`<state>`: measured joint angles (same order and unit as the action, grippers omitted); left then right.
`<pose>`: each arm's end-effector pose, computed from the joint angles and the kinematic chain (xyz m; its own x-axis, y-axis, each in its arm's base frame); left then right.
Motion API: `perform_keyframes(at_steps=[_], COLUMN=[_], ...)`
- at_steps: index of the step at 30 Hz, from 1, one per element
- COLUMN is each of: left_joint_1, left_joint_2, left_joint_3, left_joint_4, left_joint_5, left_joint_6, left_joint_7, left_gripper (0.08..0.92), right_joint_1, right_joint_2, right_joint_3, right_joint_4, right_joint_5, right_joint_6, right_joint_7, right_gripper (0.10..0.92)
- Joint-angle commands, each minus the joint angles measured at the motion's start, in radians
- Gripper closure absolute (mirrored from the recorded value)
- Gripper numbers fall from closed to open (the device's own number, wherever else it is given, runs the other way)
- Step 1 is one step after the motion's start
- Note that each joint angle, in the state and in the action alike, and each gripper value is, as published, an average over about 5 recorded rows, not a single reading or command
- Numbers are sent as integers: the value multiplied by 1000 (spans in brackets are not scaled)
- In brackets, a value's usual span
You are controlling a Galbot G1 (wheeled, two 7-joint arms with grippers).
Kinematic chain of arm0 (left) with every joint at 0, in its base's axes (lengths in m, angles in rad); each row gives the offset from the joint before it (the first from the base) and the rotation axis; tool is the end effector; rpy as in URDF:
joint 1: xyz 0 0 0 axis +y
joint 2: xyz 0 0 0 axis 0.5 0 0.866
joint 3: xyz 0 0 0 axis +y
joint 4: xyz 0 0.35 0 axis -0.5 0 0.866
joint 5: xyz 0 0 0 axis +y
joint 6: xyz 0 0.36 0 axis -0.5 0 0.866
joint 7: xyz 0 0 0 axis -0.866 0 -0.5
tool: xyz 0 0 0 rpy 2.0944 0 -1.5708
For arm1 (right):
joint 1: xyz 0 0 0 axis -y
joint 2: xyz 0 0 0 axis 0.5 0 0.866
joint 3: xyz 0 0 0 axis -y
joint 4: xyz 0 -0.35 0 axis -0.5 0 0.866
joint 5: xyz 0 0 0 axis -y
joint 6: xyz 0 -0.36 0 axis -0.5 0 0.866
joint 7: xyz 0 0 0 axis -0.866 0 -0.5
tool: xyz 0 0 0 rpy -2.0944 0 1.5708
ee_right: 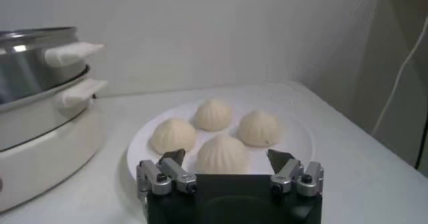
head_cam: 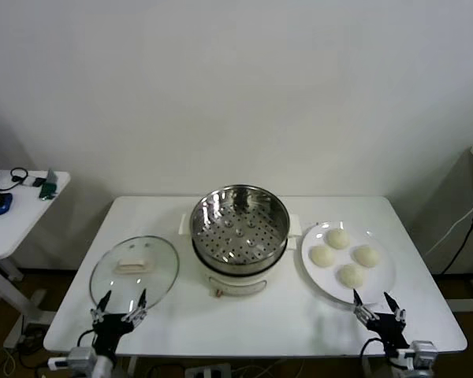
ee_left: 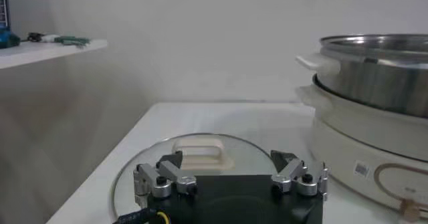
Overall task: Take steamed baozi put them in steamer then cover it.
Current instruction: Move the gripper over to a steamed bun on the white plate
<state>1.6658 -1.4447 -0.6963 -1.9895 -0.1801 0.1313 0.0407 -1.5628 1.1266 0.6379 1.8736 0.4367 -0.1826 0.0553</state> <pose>0.1509 0.0817 -0.3467 -0.9501 -0.0640 0.3053 -0.0632 0.9979 0.0124 0.1973 -0.1397 -0.3443 -0.9301 0.0296 0.3662 0.0183 0.9992 -0.0343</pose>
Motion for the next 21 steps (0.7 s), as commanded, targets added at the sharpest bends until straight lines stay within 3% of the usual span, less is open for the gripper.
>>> perform_keyframes(at_steps=[1,12,21], left_joint_1=[-2,-14,-21], left_joint_2=[2,4,1], left_joint_3=[1,9,15], left_joint_4=[-11,-7,1], left_joint_5=[-1,-2,5], left_joint_6=[-3,-13,-16], left_joint_7=[1,2,4], left_gripper=[177,177,177], right_joint_1=[184,723,1306], right_joint_2=[-181,-568,-693], right_joint_3=[-25,-421,-1031], right_joint_4=[-9,-287,-588], right_joint_5=[-80,-128,-332], right_joint_6=[-194,-303,-51], right_joint_7=[-4,-288,-763], right_gripper=[203,203,203])
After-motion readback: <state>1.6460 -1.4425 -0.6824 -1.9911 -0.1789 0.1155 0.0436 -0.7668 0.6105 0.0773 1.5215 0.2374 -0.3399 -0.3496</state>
